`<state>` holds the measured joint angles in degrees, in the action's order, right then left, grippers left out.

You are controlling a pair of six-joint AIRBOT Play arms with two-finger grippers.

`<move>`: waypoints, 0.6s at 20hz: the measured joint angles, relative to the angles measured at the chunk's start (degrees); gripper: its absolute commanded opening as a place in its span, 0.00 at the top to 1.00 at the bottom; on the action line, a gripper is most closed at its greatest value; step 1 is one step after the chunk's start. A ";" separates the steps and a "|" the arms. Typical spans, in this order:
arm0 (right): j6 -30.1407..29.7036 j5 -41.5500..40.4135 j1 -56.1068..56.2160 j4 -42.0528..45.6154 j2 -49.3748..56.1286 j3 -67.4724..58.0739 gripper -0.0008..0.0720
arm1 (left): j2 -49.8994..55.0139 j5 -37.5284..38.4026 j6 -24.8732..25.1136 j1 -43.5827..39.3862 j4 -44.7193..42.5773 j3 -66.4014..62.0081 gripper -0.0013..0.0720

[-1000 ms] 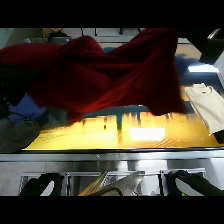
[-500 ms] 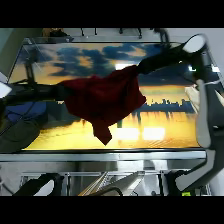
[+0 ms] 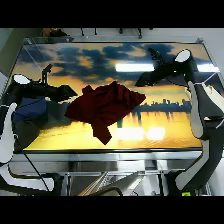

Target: Fold the shirts.

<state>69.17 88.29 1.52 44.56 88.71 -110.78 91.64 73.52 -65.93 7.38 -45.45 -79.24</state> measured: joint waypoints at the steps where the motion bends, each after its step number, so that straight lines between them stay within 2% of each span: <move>1: 0.81 0.83 0.07 0.33 -2.16 2.51 0.58 | 0.90 1.46 0.00 0.63 -0.02 -1.14 0.05; 3: 2.05 0.28 1.07 1.03 -7.72 11.32 0.57 | 2.01 3.61 -0.02 1.03 -0.44 -2.60 0.05; 4: 2.45 -1.42 2.25 1.09 -11.06 17.75 0.46 | 2.36 4.44 -0.04 0.72 -1.11 -3.06 0.05; 5: 2.45 -4.00 3.74 1.09 -14.23 24.37 0.27 | 2.60 4.98 -0.17 0.09 -2.01 -3.39 0.05; 6: 2.47 -7.32 5.64 1.09 -17.42 31.80 0.23 | 2.78 5.40 -0.17 -0.72 -3.10 -3.61 0.05; 9: 2.64 -18.84 12.11 -1.09 -23.26 50.21 0.23 | 3.04 4.92 -0.22 -3.91 -6.27 -3.93 0.05; 12: 0.04 -29.40 19.56 -6.40 -24.48 60.26 0.23 | 3.15 2.95 -0.44 -7.19 -7.85 -4.07 0.05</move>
<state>69.21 58.89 21.08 38.15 64.23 -50.52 94.78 76.47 -66.37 0.19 -53.30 -83.31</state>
